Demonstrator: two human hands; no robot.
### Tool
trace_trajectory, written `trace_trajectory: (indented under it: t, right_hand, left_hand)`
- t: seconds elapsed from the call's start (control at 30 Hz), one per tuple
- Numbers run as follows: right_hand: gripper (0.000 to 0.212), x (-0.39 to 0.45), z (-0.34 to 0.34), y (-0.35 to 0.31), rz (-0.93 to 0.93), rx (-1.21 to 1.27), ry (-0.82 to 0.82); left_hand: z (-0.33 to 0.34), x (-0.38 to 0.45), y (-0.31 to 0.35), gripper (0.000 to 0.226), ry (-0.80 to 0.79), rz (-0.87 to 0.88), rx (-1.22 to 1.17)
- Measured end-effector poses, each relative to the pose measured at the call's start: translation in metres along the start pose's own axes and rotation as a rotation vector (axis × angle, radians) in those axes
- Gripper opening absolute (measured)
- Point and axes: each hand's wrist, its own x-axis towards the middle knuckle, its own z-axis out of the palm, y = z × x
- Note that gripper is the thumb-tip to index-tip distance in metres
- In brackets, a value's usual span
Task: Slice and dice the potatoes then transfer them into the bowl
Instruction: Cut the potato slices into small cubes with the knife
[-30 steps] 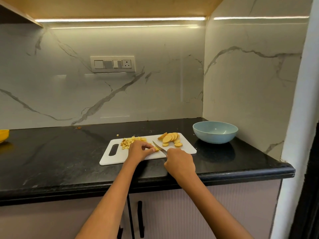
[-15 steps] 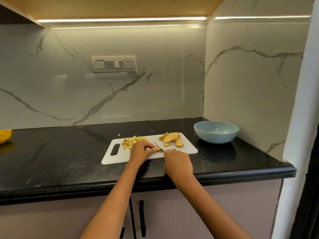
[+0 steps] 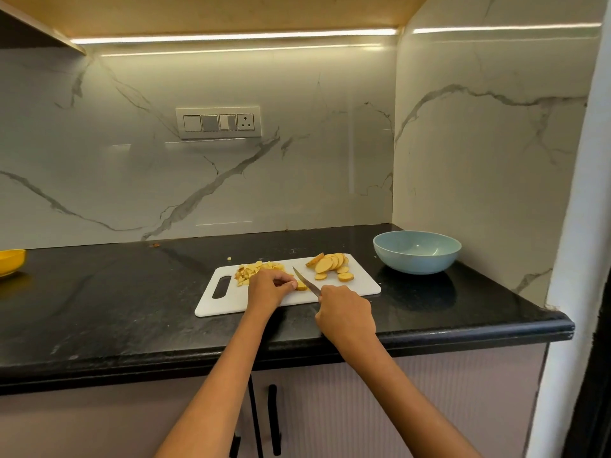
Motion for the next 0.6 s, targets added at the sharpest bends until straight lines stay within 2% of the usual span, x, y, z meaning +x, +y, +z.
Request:
trace_trajectory:
  t: [0.6]
  right_hand:
    - [0.026,-0.0023,0.0013,0.0005,-0.092,-0.077,0.032]
  left_hand:
    - [0.0016,0.0067,-0.0047,0.02,-0.039,-0.04,-0.007]
